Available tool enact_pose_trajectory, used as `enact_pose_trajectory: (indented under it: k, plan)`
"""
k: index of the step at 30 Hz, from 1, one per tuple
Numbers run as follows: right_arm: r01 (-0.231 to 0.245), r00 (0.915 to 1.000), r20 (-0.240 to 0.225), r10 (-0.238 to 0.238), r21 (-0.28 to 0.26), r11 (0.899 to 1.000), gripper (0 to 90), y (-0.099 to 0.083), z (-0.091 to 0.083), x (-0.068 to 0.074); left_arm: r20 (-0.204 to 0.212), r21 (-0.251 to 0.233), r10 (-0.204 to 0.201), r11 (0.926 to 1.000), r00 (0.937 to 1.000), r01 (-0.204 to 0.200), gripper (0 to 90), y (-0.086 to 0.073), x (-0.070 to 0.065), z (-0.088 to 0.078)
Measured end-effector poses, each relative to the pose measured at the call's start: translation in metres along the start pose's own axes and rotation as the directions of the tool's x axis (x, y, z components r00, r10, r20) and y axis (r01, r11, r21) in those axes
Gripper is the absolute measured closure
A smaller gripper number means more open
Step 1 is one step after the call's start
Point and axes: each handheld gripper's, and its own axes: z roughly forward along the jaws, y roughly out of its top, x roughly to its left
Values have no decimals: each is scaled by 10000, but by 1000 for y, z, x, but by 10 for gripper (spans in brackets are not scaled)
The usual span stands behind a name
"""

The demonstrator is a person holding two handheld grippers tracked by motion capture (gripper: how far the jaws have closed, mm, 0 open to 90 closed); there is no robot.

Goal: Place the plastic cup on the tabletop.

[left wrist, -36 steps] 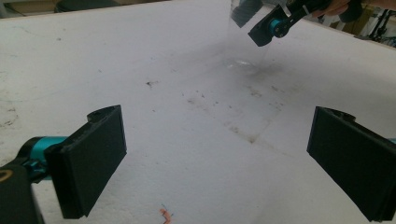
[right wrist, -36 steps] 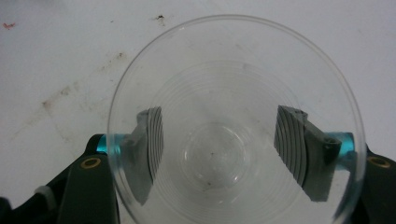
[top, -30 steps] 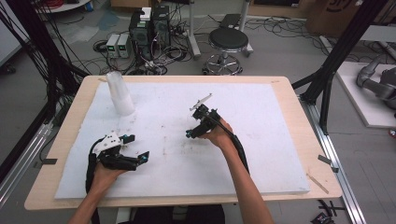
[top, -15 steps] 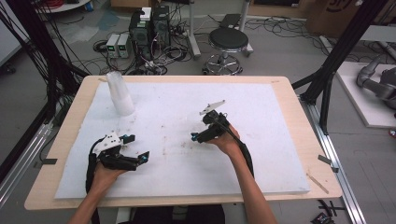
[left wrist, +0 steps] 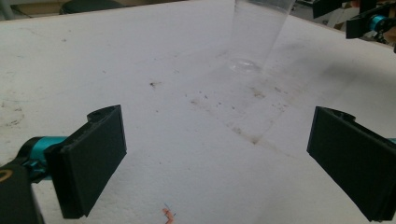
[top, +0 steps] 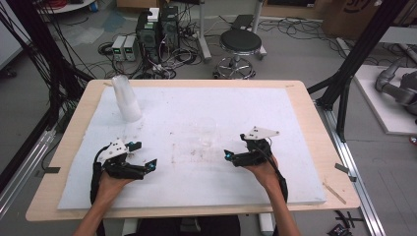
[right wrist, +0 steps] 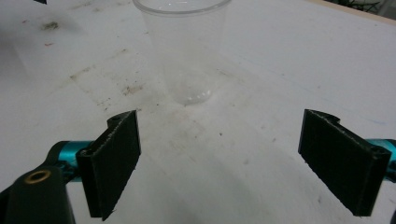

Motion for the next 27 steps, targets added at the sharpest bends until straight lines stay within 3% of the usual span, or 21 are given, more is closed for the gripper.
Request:
enact_pose_trajectory:
  k: [9,17,27]
  plan:
    - [-151,9992,364,179,-756,9970,128,-25,-16,-6,-196,-78,47,10000,9998,-49,46,0,-1,-1]
    - [-470,9976,472,510,-814,9956,129,-40,-16,-11,-304,-153,-188,9997,9994,183,46,-1,0,-1]
    - [-792,9935,726,874,-1096,9908,131,-52,-21,-17,-408,-81,-53,10000,9992,50,46,-1,-1,0]
